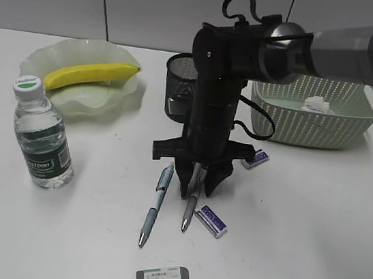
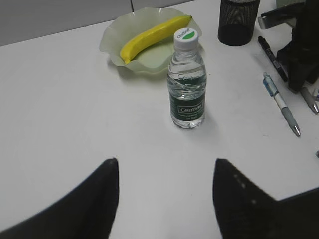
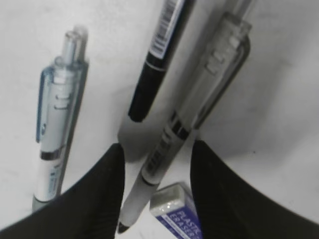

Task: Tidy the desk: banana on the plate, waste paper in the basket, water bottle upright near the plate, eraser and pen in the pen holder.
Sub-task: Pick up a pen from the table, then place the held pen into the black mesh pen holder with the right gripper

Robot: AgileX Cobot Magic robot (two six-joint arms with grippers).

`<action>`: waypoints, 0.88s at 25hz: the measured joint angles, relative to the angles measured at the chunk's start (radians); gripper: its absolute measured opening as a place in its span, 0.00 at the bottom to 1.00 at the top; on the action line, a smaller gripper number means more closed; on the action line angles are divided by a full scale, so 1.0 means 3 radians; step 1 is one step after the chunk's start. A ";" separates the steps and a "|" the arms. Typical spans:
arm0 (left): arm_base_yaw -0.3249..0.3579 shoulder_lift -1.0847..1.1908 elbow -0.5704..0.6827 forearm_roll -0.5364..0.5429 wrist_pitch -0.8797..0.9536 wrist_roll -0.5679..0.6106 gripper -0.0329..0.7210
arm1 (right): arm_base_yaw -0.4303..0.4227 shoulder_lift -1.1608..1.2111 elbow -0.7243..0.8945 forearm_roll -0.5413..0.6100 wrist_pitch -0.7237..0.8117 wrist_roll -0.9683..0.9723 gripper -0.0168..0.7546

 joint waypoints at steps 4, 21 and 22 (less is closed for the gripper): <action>0.0000 0.0000 0.0000 0.0000 -0.0001 0.0000 0.64 | 0.0000 0.0044 -0.0018 -0.0020 -0.0080 0.0002 0.41; 0.0000 0.0000 0.0000 0.0000 -0.0008 0.0000 0.64 | -0.0075 -0.0425 -0.0017 -0.0277 -0.0214 0.0119 0.17; 0.0000 0.0000 0.0001 0.0000 -0.0008 0.0000 0.64 | -0.0078 -0.0527 -0.0017 -0.0291 -0.0275 0.0123 0.17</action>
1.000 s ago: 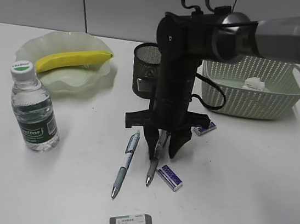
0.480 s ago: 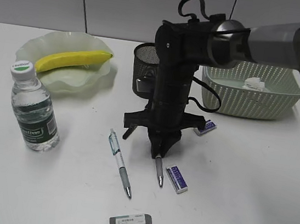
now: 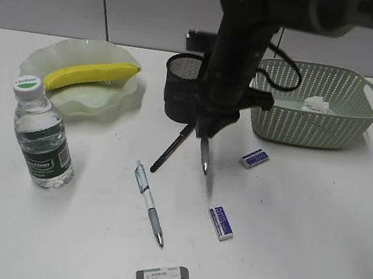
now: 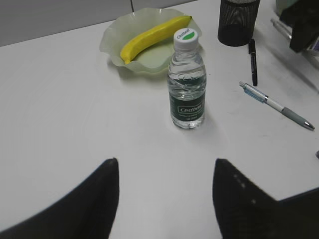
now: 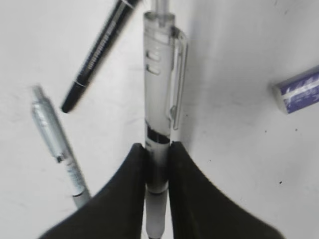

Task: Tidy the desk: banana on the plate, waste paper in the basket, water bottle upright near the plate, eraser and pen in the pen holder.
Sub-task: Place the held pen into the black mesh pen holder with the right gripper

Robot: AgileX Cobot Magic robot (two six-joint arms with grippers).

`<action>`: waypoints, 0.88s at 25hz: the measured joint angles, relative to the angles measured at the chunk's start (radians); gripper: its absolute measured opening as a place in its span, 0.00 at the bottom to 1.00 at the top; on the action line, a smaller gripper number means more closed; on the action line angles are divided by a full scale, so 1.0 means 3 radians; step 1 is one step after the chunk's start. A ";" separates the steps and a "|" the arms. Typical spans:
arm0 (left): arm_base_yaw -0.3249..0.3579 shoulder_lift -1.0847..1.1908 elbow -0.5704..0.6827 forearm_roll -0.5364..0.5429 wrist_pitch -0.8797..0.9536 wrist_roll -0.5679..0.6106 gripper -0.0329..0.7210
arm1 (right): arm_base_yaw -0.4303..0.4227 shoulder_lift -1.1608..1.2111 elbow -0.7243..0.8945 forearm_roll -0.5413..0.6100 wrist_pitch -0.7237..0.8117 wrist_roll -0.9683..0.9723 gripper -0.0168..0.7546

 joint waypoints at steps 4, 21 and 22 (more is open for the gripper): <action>0.0000 0.0000 0.0003 0.0000 0.0000 0.0000 0.64 | 0.0000 -0.0464 0.0000 -0.0200 -0.0463 0.0000 0.17; 0.0000 0.0000 0.0006 0.0000 0.0000 0.0000 0.64 | -0.0046 0.0054 0.0037 -0.1866 -0.2888 0.0000 0.16; 0.0000 0.0000 0.0006 0.0000 0.0000 0.0000 0.64 | -0.0068 0.0090 0.0040 -0.1866 -0.2920 0.0000 0.16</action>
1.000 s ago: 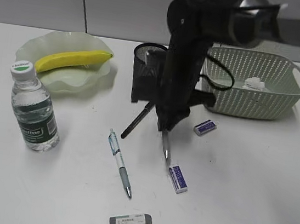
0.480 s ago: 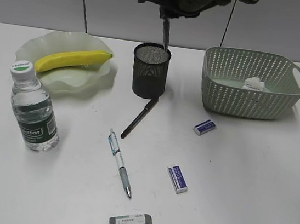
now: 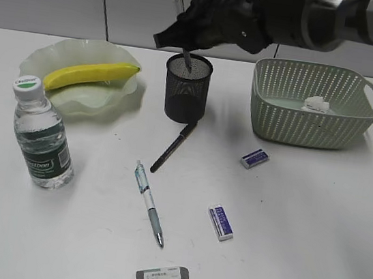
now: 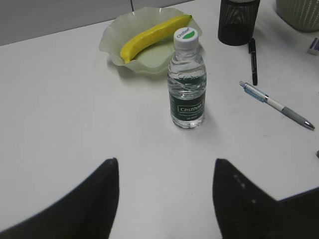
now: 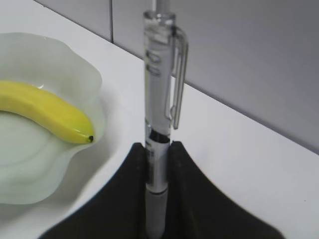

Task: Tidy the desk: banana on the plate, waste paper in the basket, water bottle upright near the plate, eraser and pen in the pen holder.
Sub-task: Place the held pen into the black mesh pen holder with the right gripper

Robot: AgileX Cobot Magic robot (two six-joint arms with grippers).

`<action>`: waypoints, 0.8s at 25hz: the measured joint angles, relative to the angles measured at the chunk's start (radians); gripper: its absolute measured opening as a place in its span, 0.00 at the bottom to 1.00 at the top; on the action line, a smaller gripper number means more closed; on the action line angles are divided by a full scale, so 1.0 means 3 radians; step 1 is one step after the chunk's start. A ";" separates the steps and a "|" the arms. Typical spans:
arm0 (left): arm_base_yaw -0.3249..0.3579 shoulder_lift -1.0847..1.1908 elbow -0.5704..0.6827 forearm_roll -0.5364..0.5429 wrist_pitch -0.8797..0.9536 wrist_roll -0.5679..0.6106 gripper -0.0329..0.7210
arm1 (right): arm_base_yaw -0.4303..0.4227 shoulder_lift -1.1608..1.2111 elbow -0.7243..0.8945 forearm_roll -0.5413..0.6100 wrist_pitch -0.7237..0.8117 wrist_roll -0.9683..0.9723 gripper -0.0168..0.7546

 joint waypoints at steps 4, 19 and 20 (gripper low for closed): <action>0.0000 0.0000 0.0000 0.0000 -0.0001 0.0000 0.64 | -0.0061 0.0135 0.0000 -0.0004 -0.0141 0.0000 0.17; 0.0000 0.0000 0.0000 0.0000 -0.0004 0.0000 0.64 | -0.0061 -0.0297 0.0000 0.0099 0.0557 0.0000 0.60; 0.0000 0.0000 0.0000 0.0000 -0.0004 0.0000 0.64 | -0.0061 -0.0421 0.0000 0.0130 0.0783 -0.0017 0.60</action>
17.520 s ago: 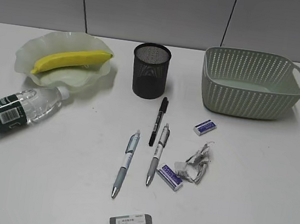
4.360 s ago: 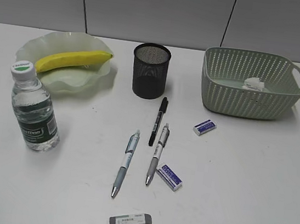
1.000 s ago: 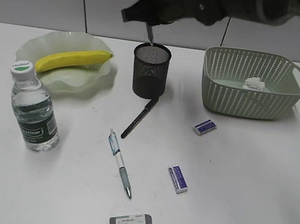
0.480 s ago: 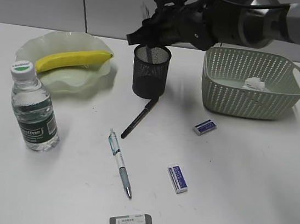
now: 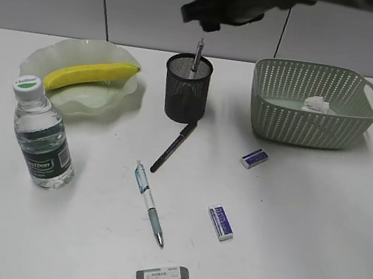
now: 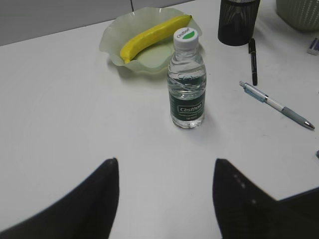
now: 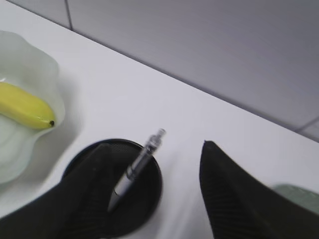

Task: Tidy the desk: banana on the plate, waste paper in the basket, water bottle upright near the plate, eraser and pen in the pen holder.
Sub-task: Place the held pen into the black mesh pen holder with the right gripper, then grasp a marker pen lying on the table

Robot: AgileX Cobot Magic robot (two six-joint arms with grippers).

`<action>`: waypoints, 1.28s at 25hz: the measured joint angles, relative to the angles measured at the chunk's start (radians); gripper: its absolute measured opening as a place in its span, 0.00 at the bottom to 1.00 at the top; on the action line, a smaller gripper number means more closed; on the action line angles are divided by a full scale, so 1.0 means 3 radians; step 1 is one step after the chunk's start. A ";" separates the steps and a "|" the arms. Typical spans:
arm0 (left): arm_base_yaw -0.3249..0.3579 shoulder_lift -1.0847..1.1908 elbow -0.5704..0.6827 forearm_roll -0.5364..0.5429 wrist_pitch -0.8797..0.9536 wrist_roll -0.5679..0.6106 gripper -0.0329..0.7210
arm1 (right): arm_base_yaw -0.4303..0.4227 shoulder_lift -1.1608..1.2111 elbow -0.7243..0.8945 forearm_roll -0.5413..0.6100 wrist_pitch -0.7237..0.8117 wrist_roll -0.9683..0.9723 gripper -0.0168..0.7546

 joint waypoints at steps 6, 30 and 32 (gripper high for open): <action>0.0000 0.0000 0.0000 0.0000 0.0000 0.0000 0.64 | 0.0000 -0.0750 0.0000 0.0633 0.1528 -0.0864 0.51; 0.0000 0.0056 -0.0014 -0.0036 -0.0011 0.0000 0.64 | 0.0000 -0.5332 0.3602 0.1232 0.2562 -0.1216 0.33; 0.0000 0.0159 -0.0091 -0.0078 -0.0107 0.0000 0.64 | 0.0000 -0.5751 0.3746 0.1232 0.2553 -0.1212 0.33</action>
